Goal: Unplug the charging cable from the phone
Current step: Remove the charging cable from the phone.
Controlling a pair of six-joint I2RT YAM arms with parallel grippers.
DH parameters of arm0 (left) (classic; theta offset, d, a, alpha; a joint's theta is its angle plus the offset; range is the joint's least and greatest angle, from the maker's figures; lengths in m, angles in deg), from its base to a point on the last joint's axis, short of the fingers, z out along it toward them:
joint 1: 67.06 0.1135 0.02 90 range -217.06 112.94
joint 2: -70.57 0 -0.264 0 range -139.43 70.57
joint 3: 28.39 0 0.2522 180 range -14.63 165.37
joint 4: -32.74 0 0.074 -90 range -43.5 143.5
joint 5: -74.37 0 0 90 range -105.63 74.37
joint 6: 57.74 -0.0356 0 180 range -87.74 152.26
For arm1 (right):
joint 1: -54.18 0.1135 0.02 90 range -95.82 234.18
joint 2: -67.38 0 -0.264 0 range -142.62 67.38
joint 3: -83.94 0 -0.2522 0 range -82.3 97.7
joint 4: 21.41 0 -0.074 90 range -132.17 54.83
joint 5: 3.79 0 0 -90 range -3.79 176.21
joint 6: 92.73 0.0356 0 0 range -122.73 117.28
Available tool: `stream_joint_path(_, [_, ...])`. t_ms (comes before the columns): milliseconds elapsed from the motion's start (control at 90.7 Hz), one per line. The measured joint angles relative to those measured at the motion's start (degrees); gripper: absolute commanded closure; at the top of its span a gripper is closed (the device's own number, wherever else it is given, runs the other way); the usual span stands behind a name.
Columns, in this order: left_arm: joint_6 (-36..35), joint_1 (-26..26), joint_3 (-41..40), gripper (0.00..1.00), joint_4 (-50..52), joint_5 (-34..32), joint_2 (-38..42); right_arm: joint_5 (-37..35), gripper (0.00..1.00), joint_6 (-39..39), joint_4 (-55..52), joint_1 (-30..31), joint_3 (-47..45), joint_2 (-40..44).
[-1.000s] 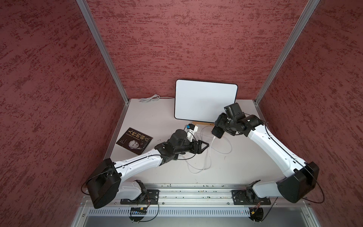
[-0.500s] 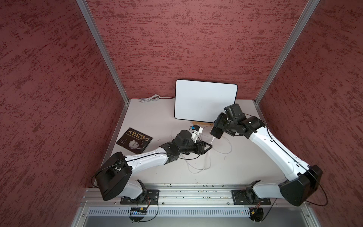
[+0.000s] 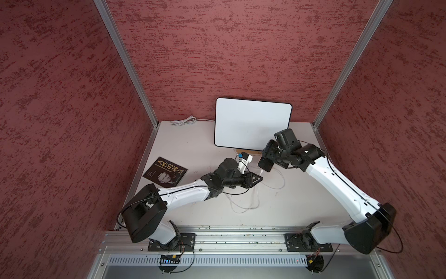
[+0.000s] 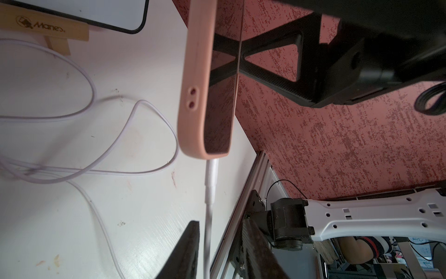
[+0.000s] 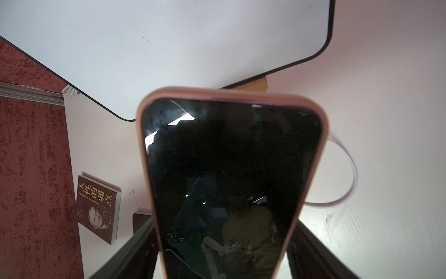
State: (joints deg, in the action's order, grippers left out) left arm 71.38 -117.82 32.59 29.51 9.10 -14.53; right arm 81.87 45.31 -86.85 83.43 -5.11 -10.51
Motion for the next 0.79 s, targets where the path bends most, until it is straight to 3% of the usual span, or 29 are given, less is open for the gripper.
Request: stream_joint_path(793, [-0.2, 0.0, 1.0, 0.83, -0.2, 0.5, -1.7, 0.3, 0.64, 0.2, 0.6, 0.7, -0.9, 1.0])
